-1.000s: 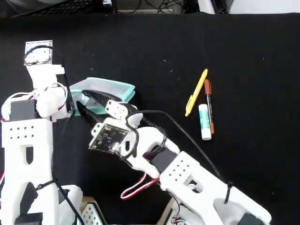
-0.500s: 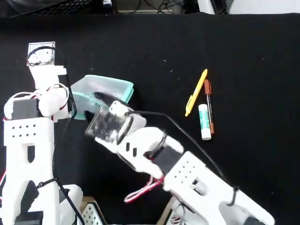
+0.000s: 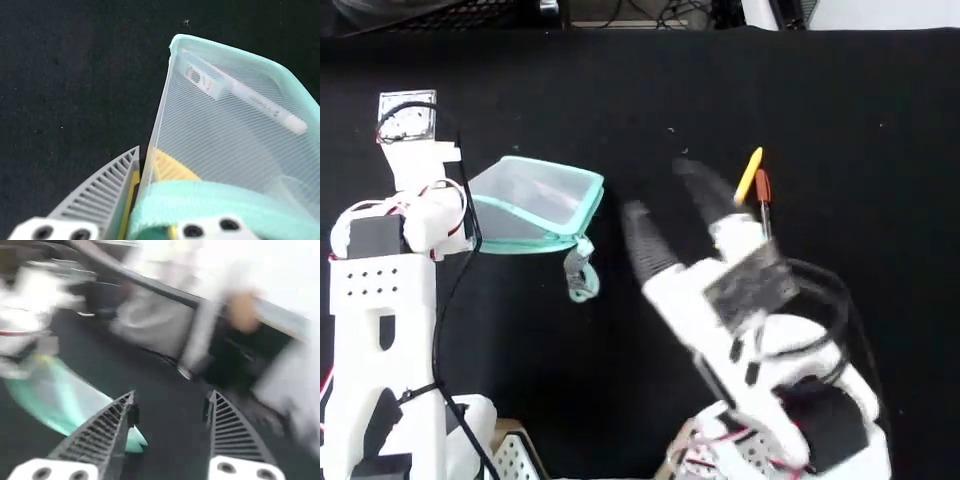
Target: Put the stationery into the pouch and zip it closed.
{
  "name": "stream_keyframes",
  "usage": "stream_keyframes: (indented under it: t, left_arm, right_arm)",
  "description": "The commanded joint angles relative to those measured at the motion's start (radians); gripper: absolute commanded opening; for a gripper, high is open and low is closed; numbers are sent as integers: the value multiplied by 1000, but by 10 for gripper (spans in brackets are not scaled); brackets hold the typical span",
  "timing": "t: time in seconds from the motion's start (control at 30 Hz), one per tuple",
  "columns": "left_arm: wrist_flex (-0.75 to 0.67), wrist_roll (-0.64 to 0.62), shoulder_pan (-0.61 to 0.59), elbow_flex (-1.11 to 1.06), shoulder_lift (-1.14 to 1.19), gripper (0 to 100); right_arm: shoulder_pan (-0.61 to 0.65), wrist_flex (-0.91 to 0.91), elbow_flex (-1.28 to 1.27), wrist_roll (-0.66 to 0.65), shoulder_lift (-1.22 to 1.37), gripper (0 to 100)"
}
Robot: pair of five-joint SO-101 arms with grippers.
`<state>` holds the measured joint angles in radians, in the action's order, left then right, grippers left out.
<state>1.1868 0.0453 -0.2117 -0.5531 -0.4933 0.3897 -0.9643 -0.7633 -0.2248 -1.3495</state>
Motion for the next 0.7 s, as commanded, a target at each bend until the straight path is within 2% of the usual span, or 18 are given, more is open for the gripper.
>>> stream_keyframes:
  t: [0.0,0.1,0.23,0.4,0.67]
  left_arm:
    - [-5,-2,-28,-62,31,33]
    - [-5,-2,-28,-62,31,33]
    - [-5,-2,-28,-64,31,33]
    - [-5,-2,-28,-64,31,33]
    - [-9,-2,-28,-67,31,32]
  right_arm:
    - [-319,-5,-163,100,7,218]
    - [-416,31,-274,123,99,218]
    - [-446,66,-243,123,298,198]
    - [-446,43,-25,123,648,133]
    - [-440,-133,420,120,1360,186]
